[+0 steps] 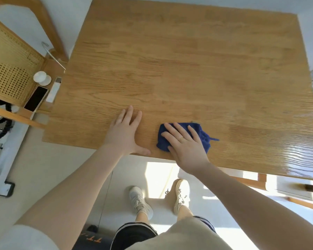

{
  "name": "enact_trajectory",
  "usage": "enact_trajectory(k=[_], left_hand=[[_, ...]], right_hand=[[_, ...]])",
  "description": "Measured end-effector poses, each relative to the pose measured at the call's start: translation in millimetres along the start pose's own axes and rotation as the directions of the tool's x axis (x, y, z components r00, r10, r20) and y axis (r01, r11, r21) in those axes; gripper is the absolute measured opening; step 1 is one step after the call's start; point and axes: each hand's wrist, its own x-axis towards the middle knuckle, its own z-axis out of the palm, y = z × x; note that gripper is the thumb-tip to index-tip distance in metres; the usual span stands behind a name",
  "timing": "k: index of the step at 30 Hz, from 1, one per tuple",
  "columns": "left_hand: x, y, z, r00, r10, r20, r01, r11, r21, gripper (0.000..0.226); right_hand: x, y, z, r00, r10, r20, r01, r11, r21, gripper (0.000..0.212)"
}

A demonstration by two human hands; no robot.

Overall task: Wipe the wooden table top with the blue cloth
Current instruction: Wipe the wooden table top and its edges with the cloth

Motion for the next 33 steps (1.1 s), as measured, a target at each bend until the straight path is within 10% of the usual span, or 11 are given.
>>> enact_trajectory(k=[8, 18, 26, 33], left_hand=[[4, -35, -2, 0.975, 0.221, 0.004, -0.221, 0.973, 0.065, 0.122], [3, -38, -4, 0.969, 0.241, -0.052, -0.237, 0.969, 0.071, 0.128], [-4, -57, 0, 0.970, 0.230, -0.073, -0.238, 0.964, -0.118, 0.122], [-15, -129, -6, 0.985, 0.159, -0.062, -0.158, 0.987, 0.031, 0.119]], right_hand=[[93, -2, -11, 0.952, 0.287, -0.106, -0.283, 0.958, 0.048, 0.043], [18, -49, 15, 1.000, 0.007, -0.016, -0.009, 0.996, -0.090, 0.041], [117, -29, -6, 0.883, 0.448, -0.137, -0.446, 0.894, 0.049, 0.043], [70, -134, 31, 0.992, 0.079, -0.095, -0.076, 0.996, 0.041, 0.053]])
